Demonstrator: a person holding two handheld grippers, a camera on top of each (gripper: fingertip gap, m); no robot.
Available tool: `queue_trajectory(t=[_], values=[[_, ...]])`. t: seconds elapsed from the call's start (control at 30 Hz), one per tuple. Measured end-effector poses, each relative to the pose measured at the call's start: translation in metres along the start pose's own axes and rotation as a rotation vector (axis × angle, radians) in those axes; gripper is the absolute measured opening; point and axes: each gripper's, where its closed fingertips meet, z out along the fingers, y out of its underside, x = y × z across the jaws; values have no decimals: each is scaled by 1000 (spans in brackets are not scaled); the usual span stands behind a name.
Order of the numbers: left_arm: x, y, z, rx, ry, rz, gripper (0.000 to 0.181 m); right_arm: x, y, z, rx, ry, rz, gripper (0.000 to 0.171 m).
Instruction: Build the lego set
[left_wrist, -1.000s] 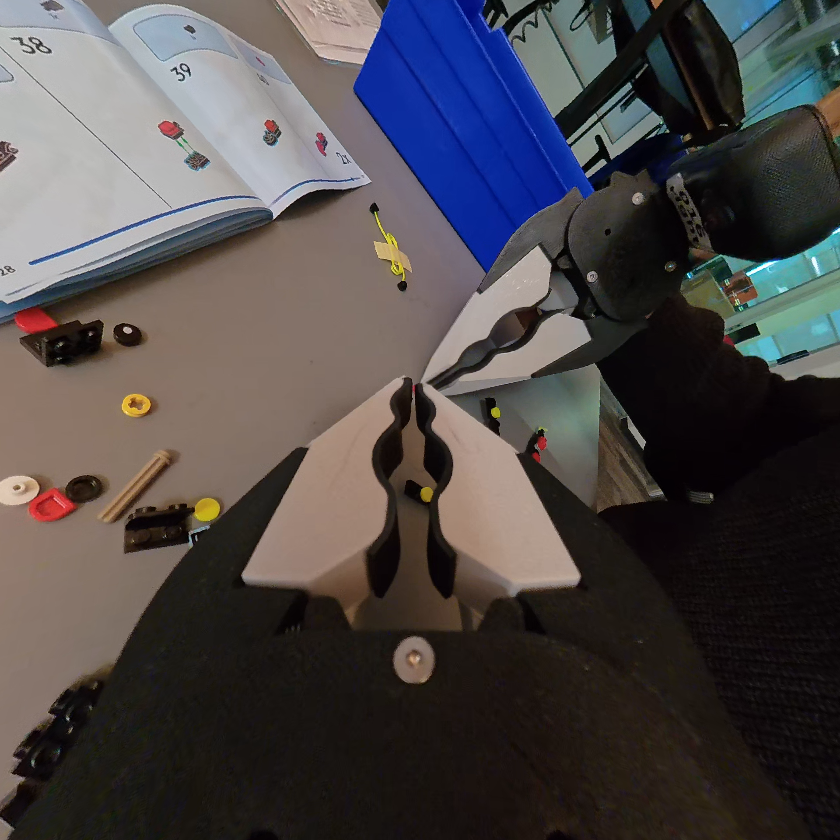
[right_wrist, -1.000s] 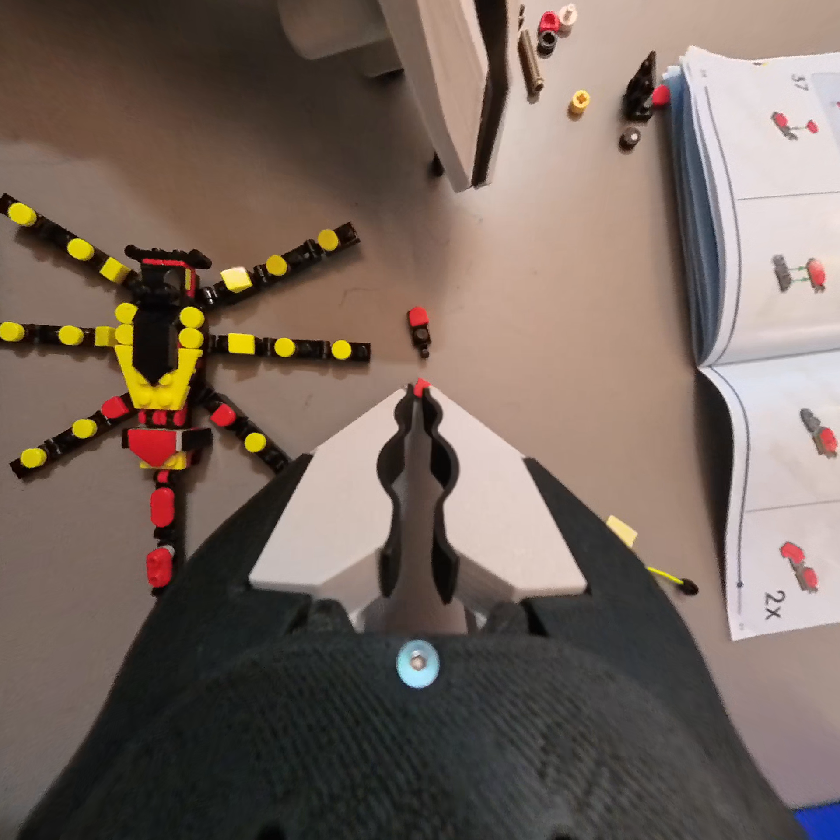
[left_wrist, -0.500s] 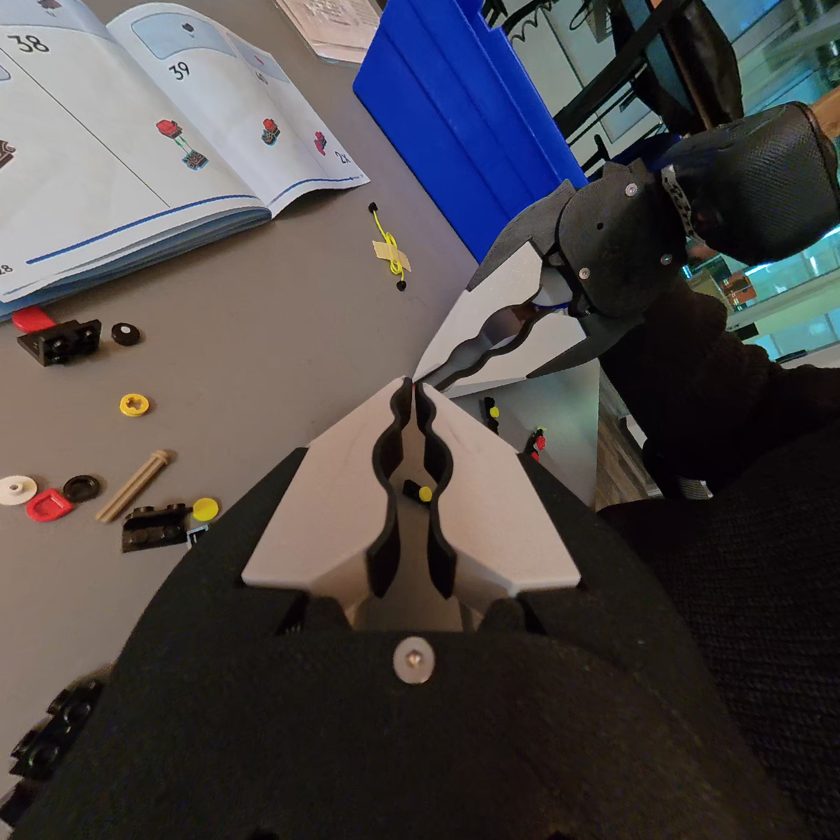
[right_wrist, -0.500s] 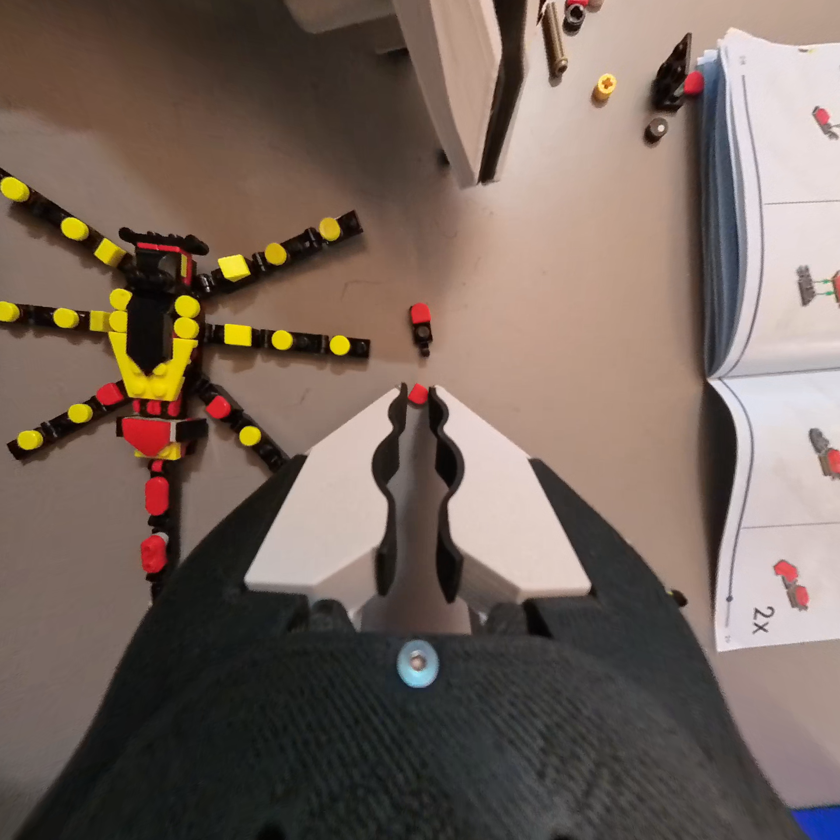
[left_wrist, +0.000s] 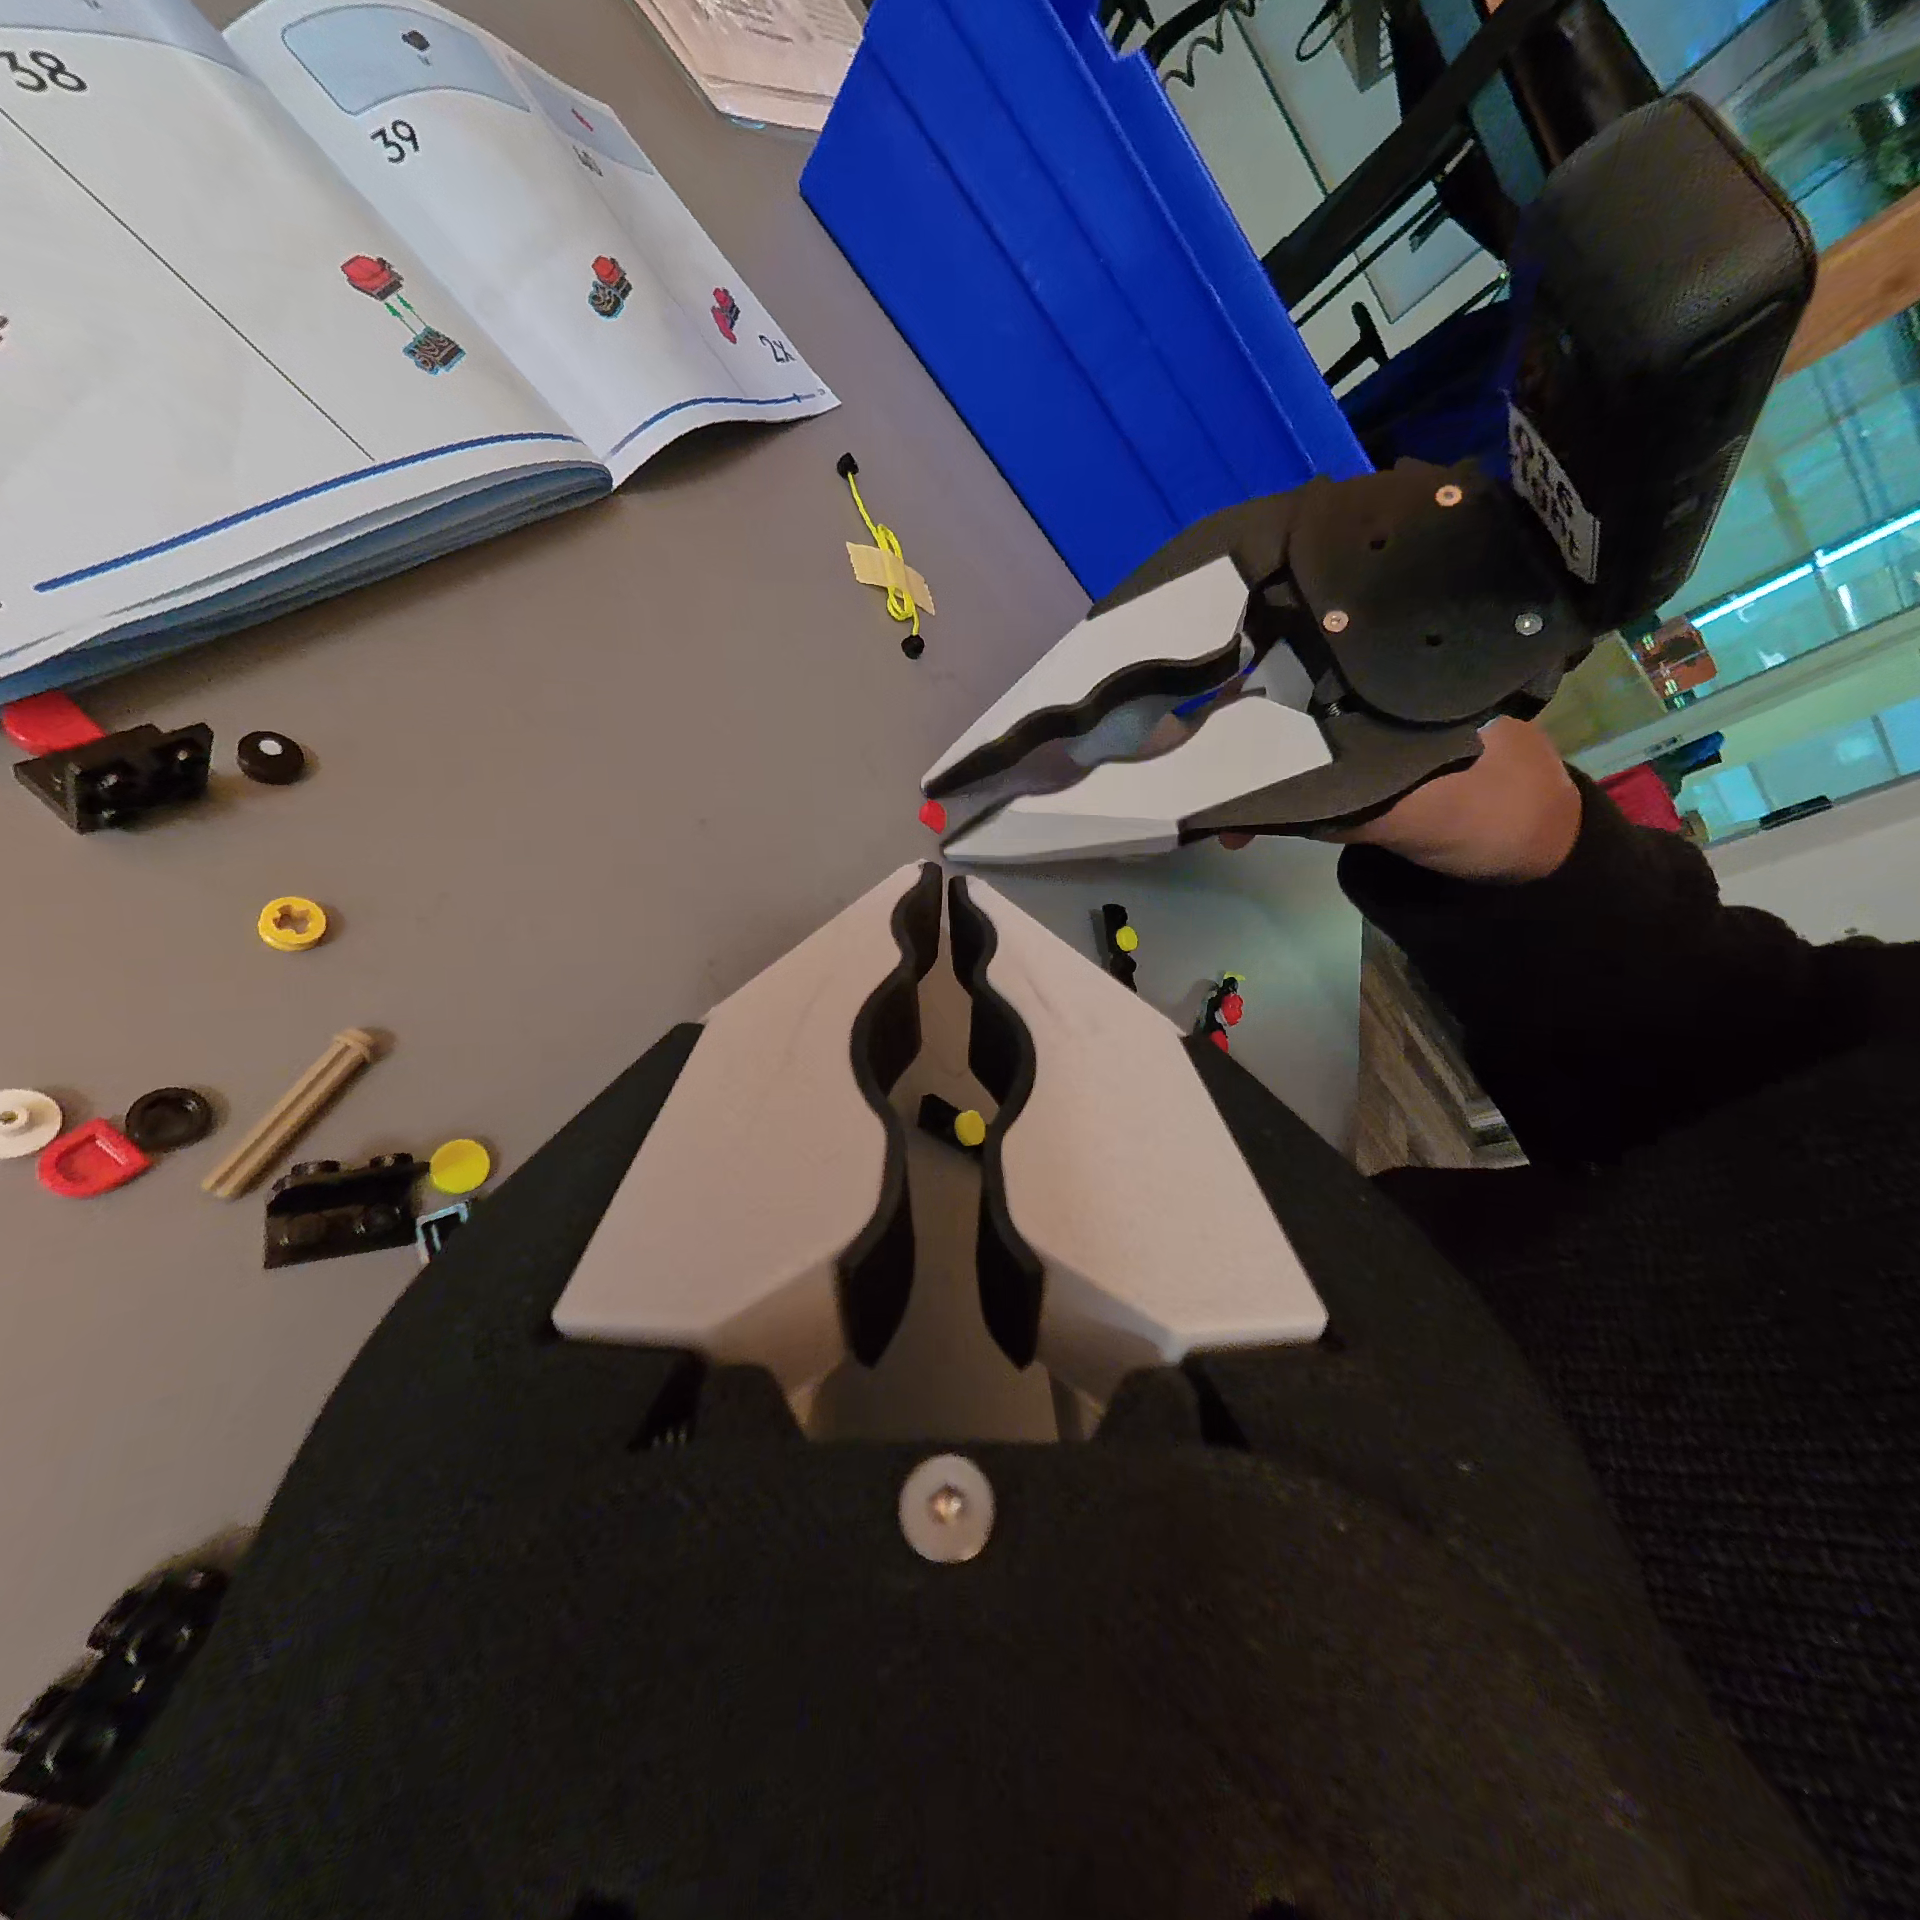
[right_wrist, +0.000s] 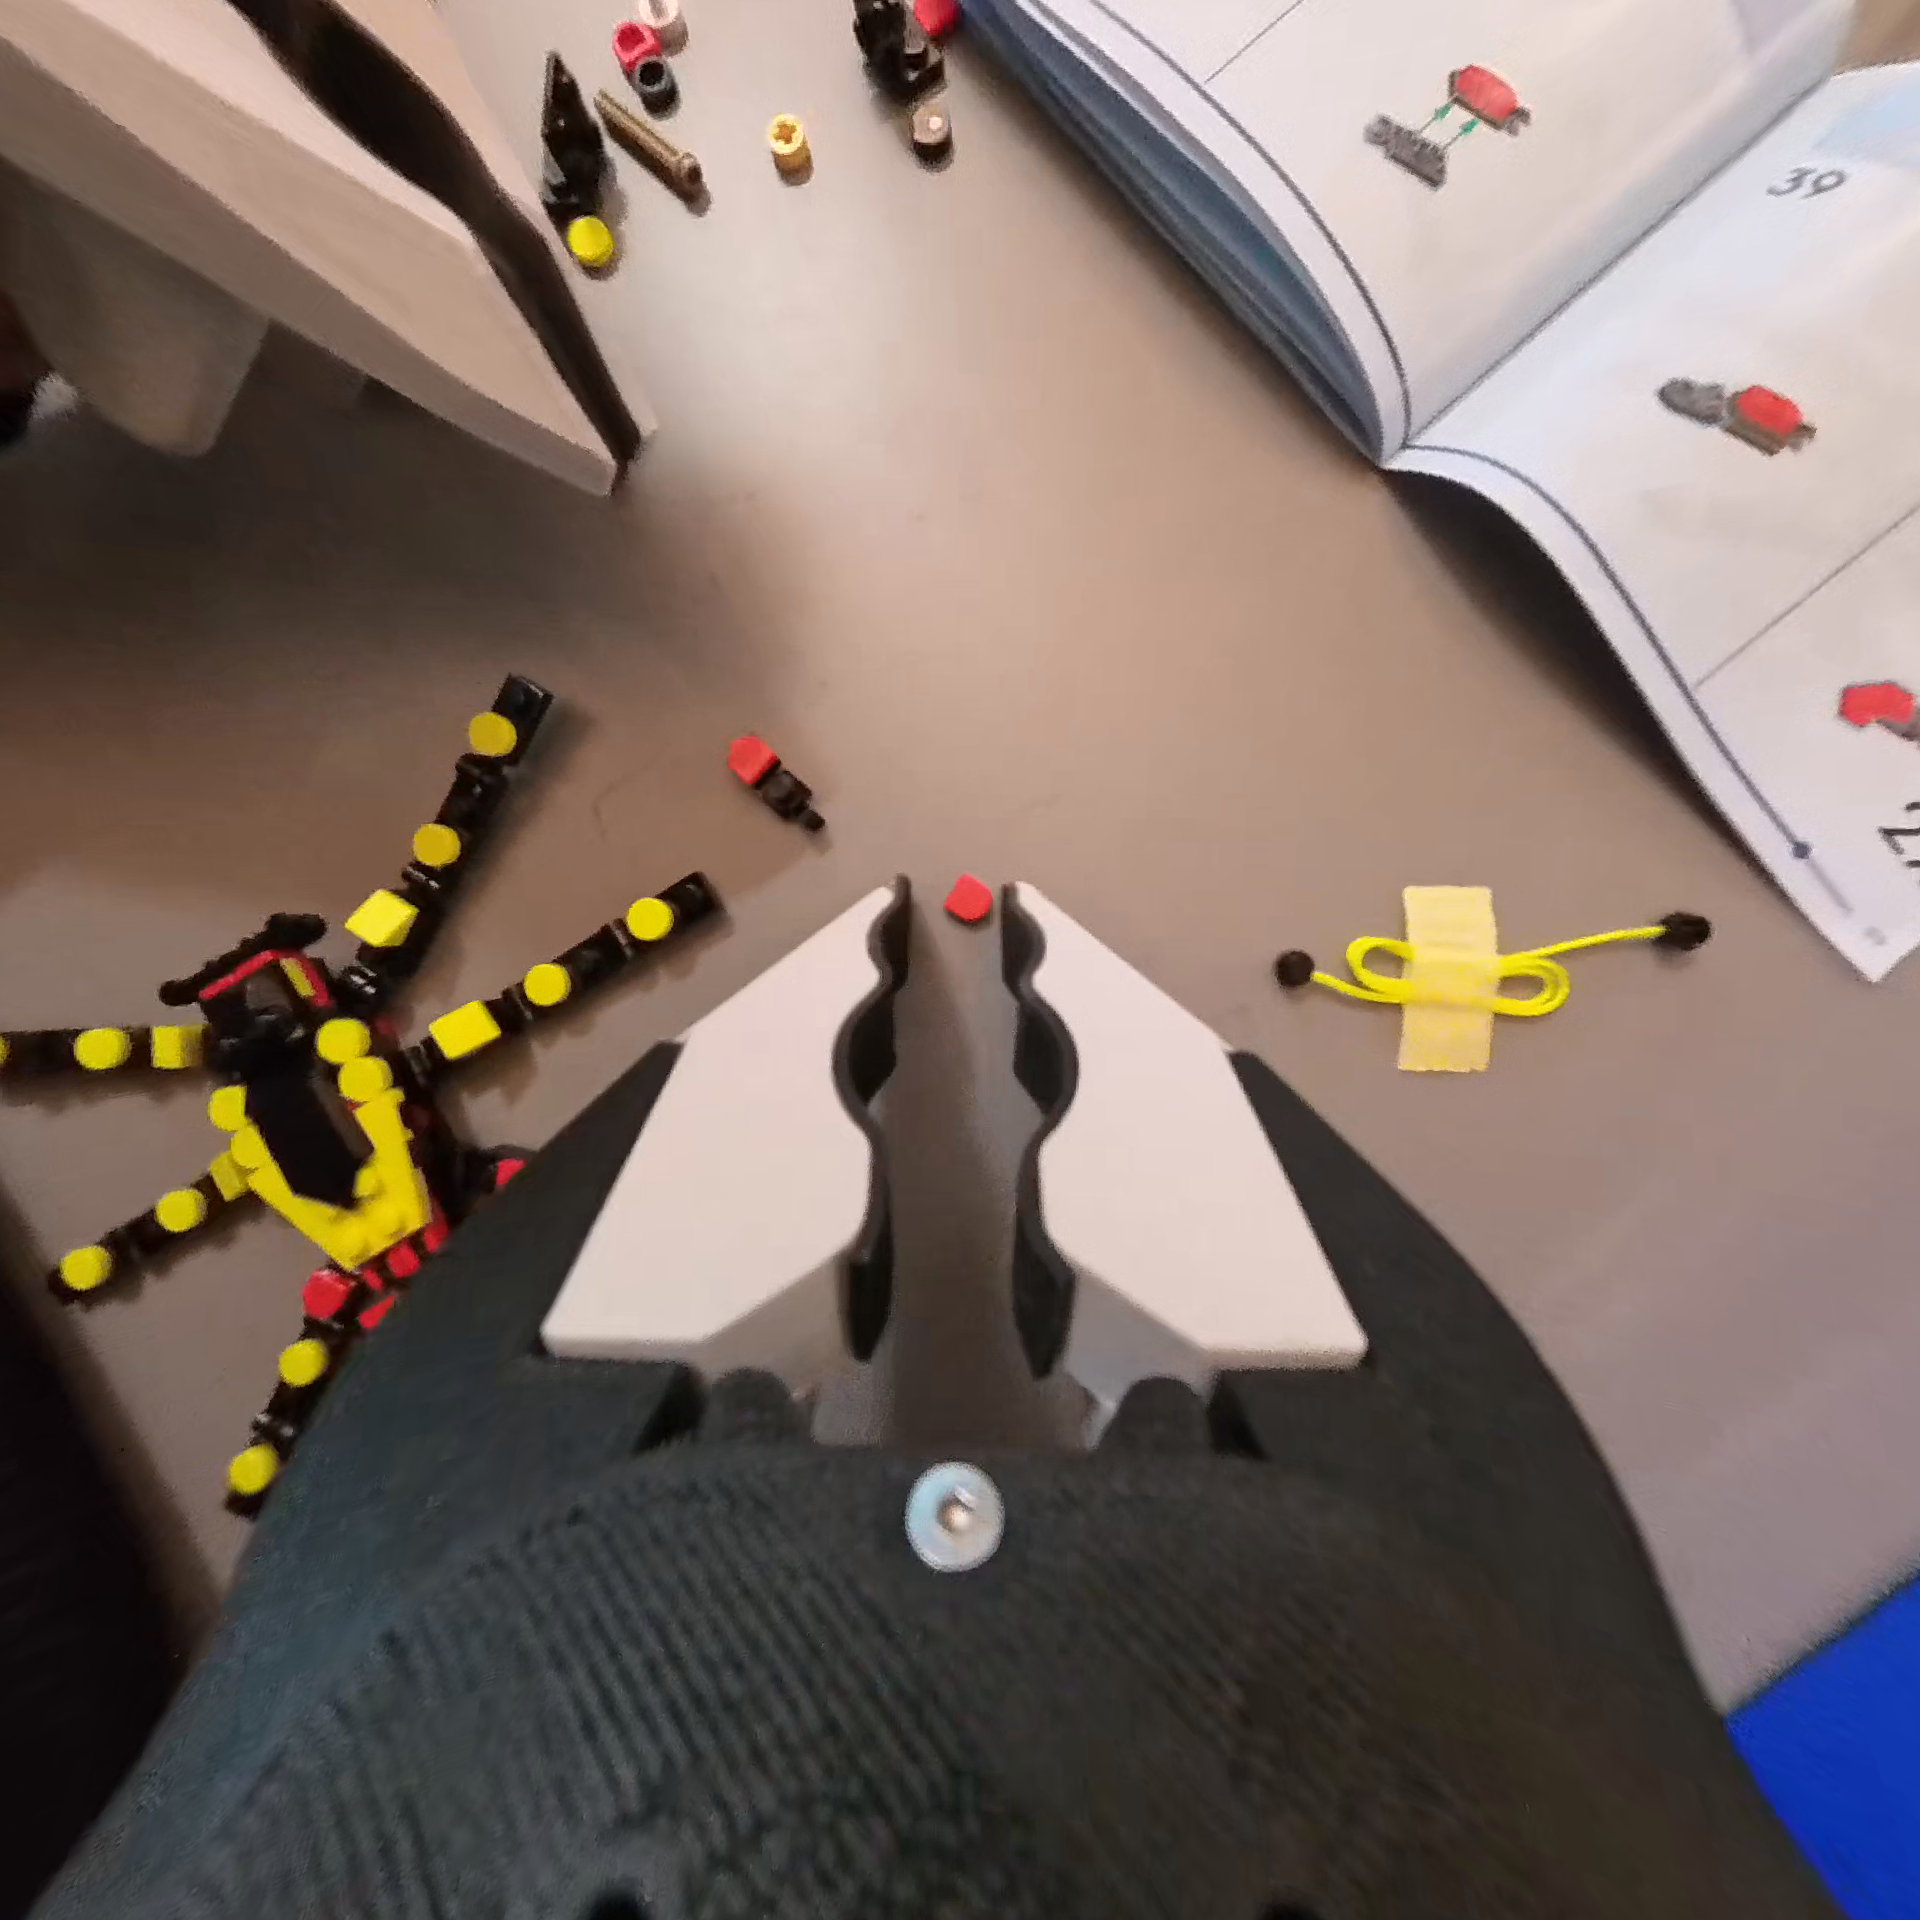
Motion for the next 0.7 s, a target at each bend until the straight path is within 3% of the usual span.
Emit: queue_trajectory(t=[0.03,0.23,0.7], values=[[0,0,0,0,0,2,0,-3,-1,-1,10,-23,2,22],[2,-1,0,2,3,4,0,3,0,-14,6,-48,-263,24],[0,1,0,-7,-6,6,0,3,5,-2,-287,-223,-797,15]])
